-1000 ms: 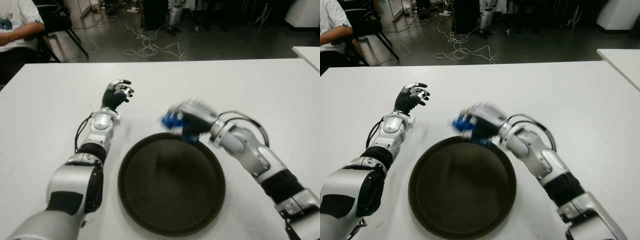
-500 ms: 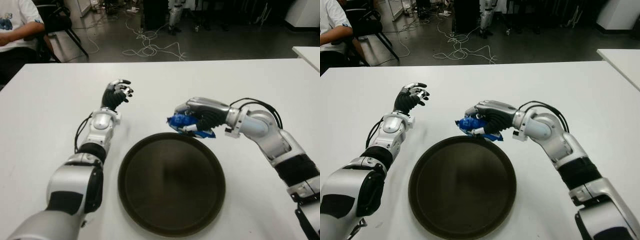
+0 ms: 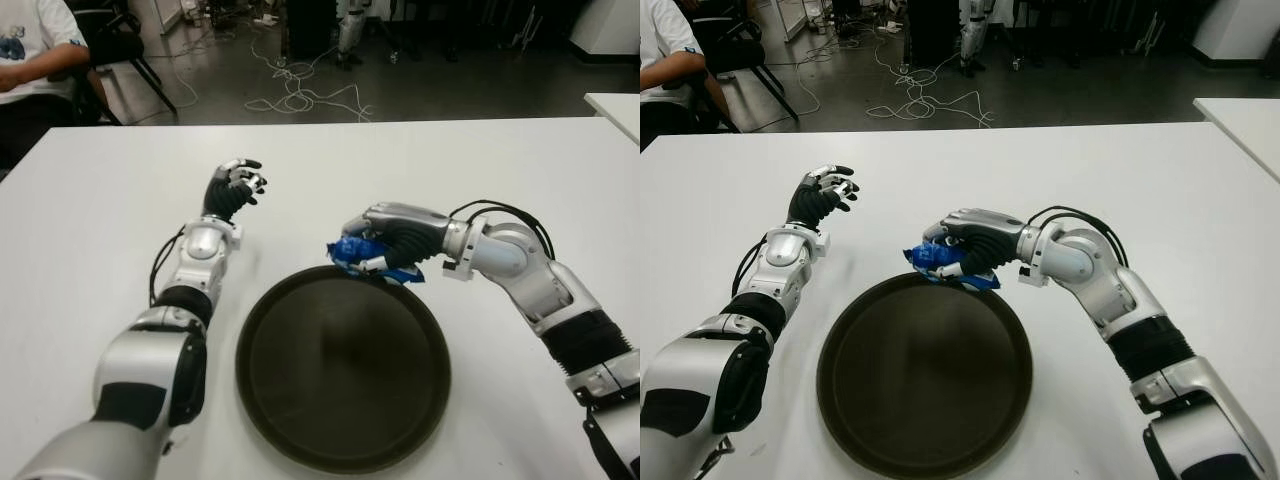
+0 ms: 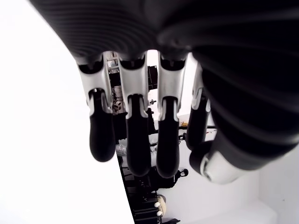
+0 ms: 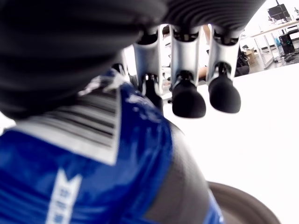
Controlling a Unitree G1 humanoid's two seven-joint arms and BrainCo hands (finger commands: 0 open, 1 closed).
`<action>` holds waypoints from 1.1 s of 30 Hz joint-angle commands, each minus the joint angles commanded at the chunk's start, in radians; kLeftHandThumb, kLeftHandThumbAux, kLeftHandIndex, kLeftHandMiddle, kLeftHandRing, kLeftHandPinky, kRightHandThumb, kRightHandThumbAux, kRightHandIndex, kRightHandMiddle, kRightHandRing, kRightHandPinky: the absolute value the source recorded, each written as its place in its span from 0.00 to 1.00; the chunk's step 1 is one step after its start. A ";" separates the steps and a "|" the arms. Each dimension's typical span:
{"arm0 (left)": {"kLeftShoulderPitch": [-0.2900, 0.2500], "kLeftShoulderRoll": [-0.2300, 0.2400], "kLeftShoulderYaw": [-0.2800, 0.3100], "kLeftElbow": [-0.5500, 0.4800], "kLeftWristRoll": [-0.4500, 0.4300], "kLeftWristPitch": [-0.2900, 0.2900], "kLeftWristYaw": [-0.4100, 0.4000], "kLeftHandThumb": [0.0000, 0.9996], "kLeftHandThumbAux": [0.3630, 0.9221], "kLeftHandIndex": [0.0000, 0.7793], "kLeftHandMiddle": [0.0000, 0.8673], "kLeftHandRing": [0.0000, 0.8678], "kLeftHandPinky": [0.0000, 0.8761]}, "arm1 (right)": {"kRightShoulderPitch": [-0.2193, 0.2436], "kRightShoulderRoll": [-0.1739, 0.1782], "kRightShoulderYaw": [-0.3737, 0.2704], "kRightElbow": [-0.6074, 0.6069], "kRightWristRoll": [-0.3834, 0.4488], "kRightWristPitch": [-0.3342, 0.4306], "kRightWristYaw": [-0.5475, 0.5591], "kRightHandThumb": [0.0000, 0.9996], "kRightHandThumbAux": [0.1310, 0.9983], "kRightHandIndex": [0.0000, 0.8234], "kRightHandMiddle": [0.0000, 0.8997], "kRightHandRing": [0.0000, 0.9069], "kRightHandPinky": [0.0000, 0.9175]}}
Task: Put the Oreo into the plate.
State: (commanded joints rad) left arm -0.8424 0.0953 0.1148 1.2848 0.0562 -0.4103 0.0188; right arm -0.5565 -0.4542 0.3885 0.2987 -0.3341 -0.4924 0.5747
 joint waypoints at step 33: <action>0.001 -0.001 -0.009 -0.001 0.014 -0.005 0.016 0.82 0.58 0.45 0.58 0.56 0.59 | 0.009 0.003 0.020 -0.001 -0.107 0.018 -0.014 0.00 0.75 0.02 0.01 0.00 0.00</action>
State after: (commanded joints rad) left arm -0.8416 0.0941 0.1062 1.2834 0.0698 -0.4152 0.0350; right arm -0.5476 -0.4510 0.4081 0.2978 -0.4408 -0.4749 0.5610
